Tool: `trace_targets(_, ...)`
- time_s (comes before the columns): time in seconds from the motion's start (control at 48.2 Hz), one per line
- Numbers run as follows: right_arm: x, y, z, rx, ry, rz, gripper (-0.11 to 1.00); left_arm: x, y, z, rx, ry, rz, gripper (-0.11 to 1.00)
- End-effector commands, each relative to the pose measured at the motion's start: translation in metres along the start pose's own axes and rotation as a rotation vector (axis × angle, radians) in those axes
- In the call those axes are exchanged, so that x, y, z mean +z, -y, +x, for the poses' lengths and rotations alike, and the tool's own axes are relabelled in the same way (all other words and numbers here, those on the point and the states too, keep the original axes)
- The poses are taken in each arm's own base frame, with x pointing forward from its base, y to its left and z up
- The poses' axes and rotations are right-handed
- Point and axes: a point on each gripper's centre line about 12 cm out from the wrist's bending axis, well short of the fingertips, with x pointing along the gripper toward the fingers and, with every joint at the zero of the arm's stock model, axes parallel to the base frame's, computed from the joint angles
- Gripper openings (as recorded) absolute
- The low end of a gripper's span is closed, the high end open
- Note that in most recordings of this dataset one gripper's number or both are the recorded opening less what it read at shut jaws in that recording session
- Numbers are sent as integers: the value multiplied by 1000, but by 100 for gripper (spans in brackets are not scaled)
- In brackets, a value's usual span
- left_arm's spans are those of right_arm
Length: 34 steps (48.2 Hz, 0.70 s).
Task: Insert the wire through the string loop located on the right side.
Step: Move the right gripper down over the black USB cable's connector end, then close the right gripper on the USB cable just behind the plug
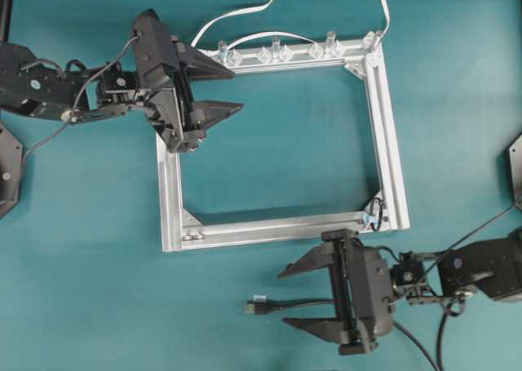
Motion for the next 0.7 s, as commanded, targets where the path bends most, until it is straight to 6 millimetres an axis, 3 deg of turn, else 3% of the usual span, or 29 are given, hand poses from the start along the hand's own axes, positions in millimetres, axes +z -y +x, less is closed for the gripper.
trace_targets(0.0,6,-6,5,-3,27,14,92,13,2,-2,-9,39,-5,68)
trace_targets(0.332,-28,-14,13,-68,-22,15,91,10,3,-2,-9,33,-4,68)
trace_targets(0.684,-42,-15,22,-77,-44,0,90,11,5,-1,-14,34,-4,68)
